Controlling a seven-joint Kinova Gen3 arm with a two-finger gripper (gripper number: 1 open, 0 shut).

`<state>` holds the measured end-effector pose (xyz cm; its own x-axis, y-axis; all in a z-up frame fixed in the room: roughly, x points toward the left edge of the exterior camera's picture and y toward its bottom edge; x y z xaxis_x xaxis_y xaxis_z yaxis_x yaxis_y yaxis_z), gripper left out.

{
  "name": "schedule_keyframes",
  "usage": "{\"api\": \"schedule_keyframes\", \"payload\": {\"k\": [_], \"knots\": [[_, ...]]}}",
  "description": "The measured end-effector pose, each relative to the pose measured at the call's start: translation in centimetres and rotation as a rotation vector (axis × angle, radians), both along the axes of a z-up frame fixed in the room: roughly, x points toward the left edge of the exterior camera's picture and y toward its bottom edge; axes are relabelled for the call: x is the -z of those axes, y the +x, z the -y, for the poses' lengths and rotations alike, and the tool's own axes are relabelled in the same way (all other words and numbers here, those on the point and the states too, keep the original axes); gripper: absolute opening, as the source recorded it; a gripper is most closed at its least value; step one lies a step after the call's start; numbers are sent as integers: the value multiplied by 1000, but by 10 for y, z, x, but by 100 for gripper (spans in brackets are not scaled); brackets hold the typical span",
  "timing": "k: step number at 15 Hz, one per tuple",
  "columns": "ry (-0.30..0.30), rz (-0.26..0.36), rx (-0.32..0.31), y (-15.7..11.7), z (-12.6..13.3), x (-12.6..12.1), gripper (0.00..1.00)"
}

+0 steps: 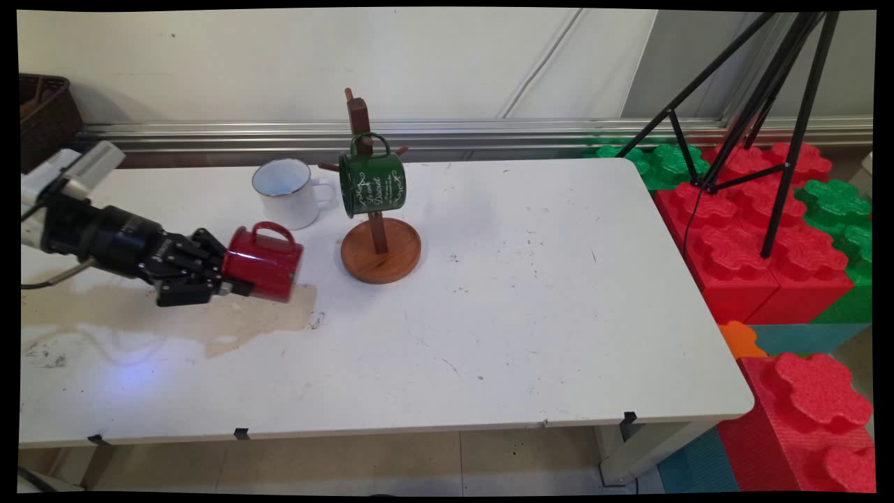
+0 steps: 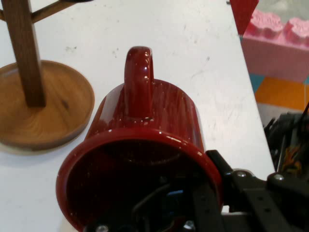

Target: Place the picked object on the table

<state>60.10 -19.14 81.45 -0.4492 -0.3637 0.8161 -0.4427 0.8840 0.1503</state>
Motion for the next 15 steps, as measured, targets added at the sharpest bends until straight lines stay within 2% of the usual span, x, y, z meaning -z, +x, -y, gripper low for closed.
{"api": "schedule_keyframes", "payload": {"k": [7, 15], "knots": [[-50, 128, 64, 30, -9, -22, 0], [-61, 278, 150, 51, -17, -38, 0]]}}
